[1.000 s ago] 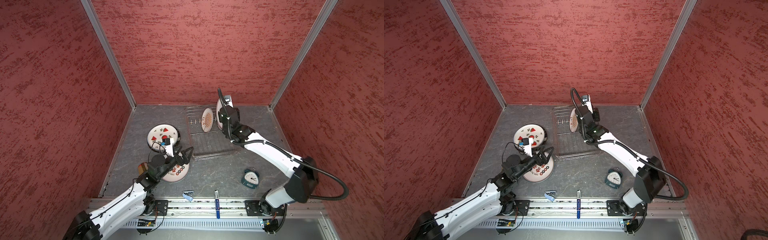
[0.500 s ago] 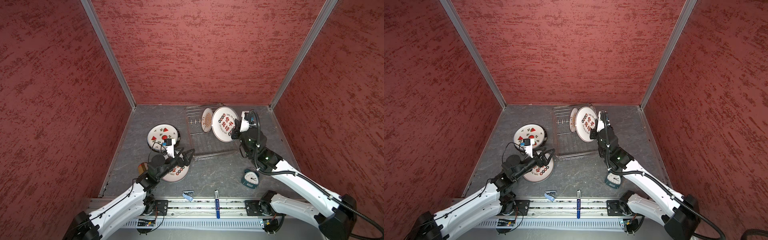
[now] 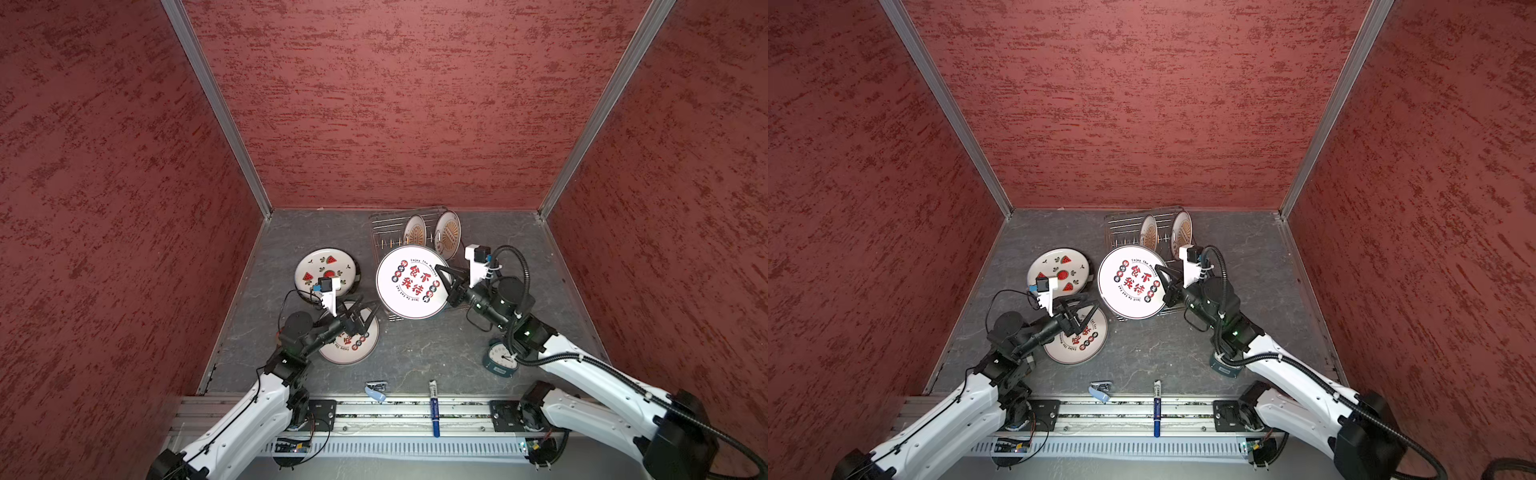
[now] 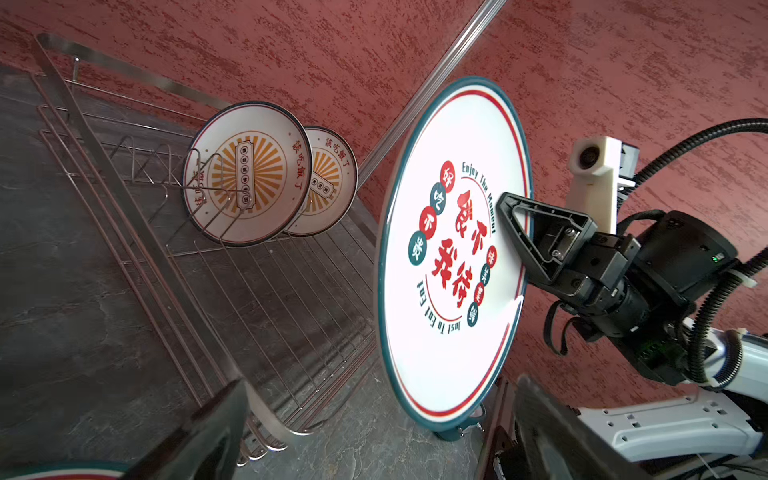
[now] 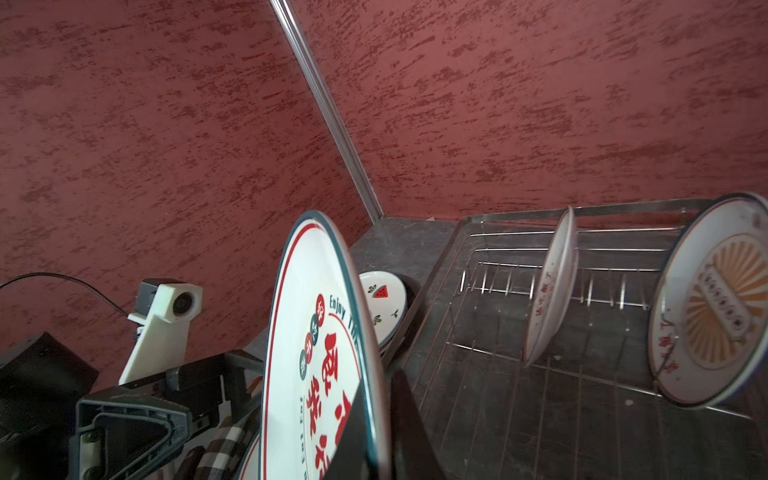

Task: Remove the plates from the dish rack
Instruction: 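Carry the red-text plate to the left gripper while left gripper reaches for it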

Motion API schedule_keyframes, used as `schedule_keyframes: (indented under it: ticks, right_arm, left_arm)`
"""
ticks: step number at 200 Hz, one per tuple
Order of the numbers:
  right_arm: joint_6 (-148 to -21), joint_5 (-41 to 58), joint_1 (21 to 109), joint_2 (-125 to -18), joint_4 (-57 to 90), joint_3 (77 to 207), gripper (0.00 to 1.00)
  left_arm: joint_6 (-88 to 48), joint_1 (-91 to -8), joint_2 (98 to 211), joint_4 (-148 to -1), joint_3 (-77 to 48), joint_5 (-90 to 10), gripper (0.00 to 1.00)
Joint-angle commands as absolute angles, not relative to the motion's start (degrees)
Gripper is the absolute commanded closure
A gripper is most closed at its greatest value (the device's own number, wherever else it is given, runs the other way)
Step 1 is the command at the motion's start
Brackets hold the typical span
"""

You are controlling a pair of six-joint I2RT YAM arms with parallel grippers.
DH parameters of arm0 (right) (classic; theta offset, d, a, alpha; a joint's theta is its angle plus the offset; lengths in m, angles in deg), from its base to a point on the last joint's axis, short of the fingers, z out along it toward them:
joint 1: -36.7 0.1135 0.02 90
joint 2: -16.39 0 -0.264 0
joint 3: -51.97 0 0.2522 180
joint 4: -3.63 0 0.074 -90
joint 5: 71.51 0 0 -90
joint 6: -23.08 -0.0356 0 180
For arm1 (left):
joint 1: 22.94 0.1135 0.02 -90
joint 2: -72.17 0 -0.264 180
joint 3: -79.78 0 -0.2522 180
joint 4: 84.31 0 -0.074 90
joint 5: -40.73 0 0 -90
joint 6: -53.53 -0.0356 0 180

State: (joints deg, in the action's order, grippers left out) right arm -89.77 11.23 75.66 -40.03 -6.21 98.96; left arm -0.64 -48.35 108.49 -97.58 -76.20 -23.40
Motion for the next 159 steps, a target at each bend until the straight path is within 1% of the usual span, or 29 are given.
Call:
schedule_keyframes:
  ticks: [1,14,25,34,46,59,91,98,110,121,129,143,159]
  right_arm:
    - [-94.4,5.9,75.9,-40.9,-17.7,98.3,0.96]
    - [-94.9,5.1,75.9,-41.6,-19.6,97.4,0.96]
    - [-95.3,5.1,75.9,-41.8,-20.8,96.5,0.96]
    - [-95.5,5.3,75.9,-41.7,-21.2,95.8,0.96]
    - [-95.7,5.7,75.9,-41.3,-22.4,94.5,0.96]
    - [-95.9,5.8,75.9,-40.9,-23.7,93.5,0.95]
    - [-96.7,4.3,75.9,-41.6,-24.8,92.8,0.95]
    - [-96.9,4.0,75.9,-42.0,-25.3,92.7,0.96]
    - [-96.9,3.7,75.9,-42.6,-25.6,92.6,0.96]
    - [-96.8,3.9,75.9,-43.0,-26.0,92.5,0.96]
    - [-96.7,4.1,75.9,-43.3,-26.1,92.4,0.96]
    - [-96.5,4.7,75.9,-43.6,-26.3,92.3,0.96]
    - [-96.2,4.9,75.9,-44.2,-26.1,92.4,0.96]
  left_arm:
    - [0.4,-48.6,107.3,-98.7,-76.2,-20.4,0.00]
    - [0.4,-49.1,107.6,-98.4,-75.9,-20.8,0.01]
    - [0.8,-49.5,107.9,-96.5,-75.6,-22.0,0.06]
    - [1.7,-49.7,108.3,-94.1,-74.9,-23.5,0.13]
    - [3.3,-49.9,108.6,-91.6,-74.3,-25.1,0.25]
    - [4.0,-50.1,108.7,-92.4,-74.7,-25.8,0.33]
    - [4.6,-50.6,109.6,-93.4,-74.5,-25.9,0.59]
    - [4.9,-50.9,109.8,-93.8,-74.4,-25.9,0.61]
    - [5.1,-51.7,110.3,-94.2,-74.2,-26.4,0.64]
    - [4.9,-52.5,110.9,-93.8,-73.7,-26.8,0.73]
    - [4.6,-52.9,111.3,-93.4,-73.4,-27.1,0.77]
    - [4.7,-53.5,112.0,-93.5,-73.2,-27.6,0.80]
    - [5.0,-53.8,112.5,-93.4,-73.0,-27.4,0.87]
